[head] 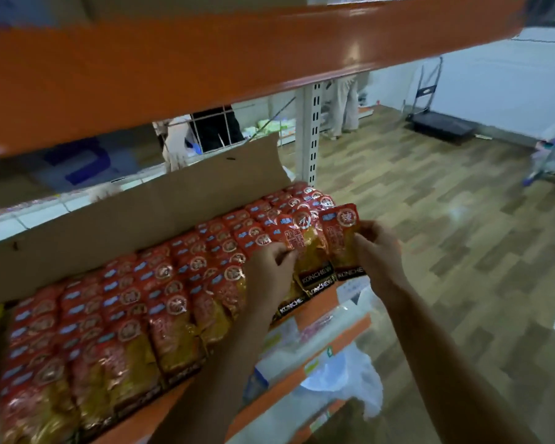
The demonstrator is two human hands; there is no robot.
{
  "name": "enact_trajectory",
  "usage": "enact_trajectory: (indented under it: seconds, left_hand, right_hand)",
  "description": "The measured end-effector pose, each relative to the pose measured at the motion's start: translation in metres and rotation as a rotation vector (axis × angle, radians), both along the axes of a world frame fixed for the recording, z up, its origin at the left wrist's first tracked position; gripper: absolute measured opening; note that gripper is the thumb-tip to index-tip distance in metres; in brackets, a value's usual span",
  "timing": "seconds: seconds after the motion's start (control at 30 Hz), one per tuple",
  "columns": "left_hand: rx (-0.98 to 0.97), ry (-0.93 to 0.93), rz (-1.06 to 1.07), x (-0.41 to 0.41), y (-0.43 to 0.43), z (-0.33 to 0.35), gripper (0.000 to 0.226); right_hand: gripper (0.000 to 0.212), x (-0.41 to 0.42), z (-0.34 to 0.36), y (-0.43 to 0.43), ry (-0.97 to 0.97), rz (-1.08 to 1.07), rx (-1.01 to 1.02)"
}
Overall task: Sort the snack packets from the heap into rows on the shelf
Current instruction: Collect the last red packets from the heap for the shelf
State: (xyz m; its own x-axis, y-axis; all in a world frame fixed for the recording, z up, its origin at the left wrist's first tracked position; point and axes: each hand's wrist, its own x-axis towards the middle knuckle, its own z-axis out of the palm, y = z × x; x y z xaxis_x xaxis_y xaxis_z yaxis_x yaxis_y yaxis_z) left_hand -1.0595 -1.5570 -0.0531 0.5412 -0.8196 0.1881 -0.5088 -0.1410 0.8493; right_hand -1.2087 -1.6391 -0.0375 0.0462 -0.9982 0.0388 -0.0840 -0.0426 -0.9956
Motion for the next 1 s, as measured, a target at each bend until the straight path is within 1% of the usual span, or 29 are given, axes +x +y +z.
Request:
enact_trajectory:
  seconds: [0.1, 0.17, 0.27, 0.37, 0.47, 0.57, 0.7, 0.87, 0.93, 1.0]
  left_hand:
    - [0.021, -0.040, 0.048, -0.019, -0.009, -0.003, 0.021]
    - [0.040, -0.051, 0.075, -0.031, -0.012, -0.005, 0.017]
    - [0.098, -0.119, 0.116, -0.045, -0.014, -0.008, 0.016]
    - [0.133, -0.197, 0.182, -0.054, -0.014, -0.008, 0.013]
    - [0.149, -0.213, 0.205, -0.058, -0.013, -0.008, 0.011]
    - [0.203, -0.269, 0.206, -0.059, -0.013, -0.008, 0.007]
    - [0.258, -0.302, 0.217, -0.061, -0.016, -0.009, 0.007]
    - [0.301, -0.397, 0.286, -0.064, -0.017, -0.010, 0.020]
    - [0.316, -0.411, 0.303, -0.063, -0.018, -0.011, 0.018]
    - [0.335, -0.415, 0.297, -0.062, -0.019, -0.013, 0.009]
  right_hand:
    - [0.025, -0.013, -0.011, -0.031, 0.078, 0.072, -0.009]
    - [0.025, -0.019, -0.019, -0.043, 0.119, 0.118, -0.033]
    - [0.027, -0.022, -0.029, -0.053, 0.173, 0.174, -0.051]
    - [0.032, -0.021, -0.032, -0.058, 0.145, 0.239, -0.013]
    - [0.037, -0.021, -0.033, -0.062, 0.126, 0.271, -0.006]
    - [0.037, -0.021, -0.030, -0.064, 0.103, 0.286, -0.013]
    - [0.038, -0.020, -0.030, -0.065, 0.107, 0.305, -0.043]
    - [0.035, -0.018, -0.036, -0.061, 0.316, 0.390, -0.156]
    - [0.038, -0.016, -0.035, -0.058, 0.412, 0.389, -0.218]
    - [0.040, -0.014, -0.035, -0.055, 0.505, 0.396, -0.257]
